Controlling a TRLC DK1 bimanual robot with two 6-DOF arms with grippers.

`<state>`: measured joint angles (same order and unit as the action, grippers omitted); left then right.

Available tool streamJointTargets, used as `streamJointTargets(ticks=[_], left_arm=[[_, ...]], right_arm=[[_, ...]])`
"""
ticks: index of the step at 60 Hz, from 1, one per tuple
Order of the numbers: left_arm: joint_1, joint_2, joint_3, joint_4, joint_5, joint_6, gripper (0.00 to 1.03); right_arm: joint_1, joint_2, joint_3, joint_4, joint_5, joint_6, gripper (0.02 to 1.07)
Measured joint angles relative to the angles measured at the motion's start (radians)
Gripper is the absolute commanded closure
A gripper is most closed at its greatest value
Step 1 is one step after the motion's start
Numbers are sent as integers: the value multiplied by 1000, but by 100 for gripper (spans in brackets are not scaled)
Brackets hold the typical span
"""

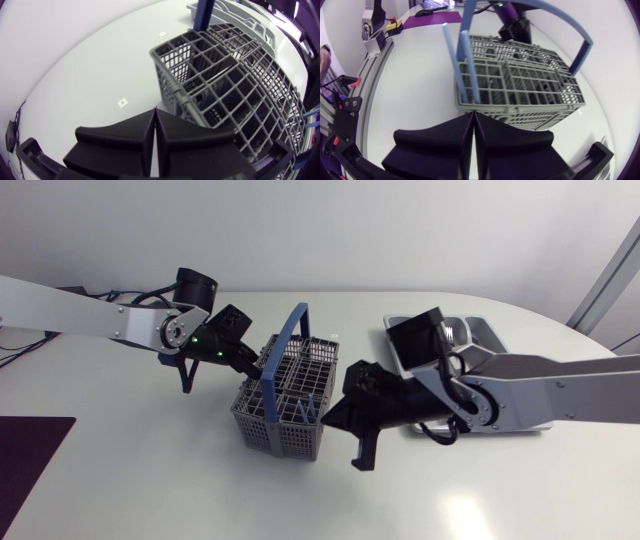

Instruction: Unload the cutlery basket into the drawer organizer.

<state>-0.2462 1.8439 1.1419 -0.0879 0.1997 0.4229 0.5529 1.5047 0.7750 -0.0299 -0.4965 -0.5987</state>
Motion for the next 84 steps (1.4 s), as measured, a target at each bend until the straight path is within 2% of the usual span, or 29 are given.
streamJointTargets(ticks=[6, 13, 26, 34, 58, 72, 84], left_arm=[[44, -47, -30, -35, -1, 9, 99], [69, -207, -141, -72, -5, 37, 95], [44, -485, -291, -172, 29, 76, 96], [-5, -573, -360, -230, 46, 80, 96], [-155, -612, -493, -257, 51, 126, 98], [-167, -604, -501, -258, 64, 128, 98], [-181, -539, -501, -153, 73, 111, 98]], right_arm=[[-98, -12, 17, -1, -17, -6, 100], [-202, 34, 70, 5, -24, -13, 100], [-275, 216, 215, 66, -34, -9, 100], [-295, 328, 322, 83, -40, 9, 100], [-298, 554, 609, 91, -73, 97, 100], [-286, 626, 696, 74, -107, 106, 100], [-279, 637, 702, 29, -155, 105, 100]])
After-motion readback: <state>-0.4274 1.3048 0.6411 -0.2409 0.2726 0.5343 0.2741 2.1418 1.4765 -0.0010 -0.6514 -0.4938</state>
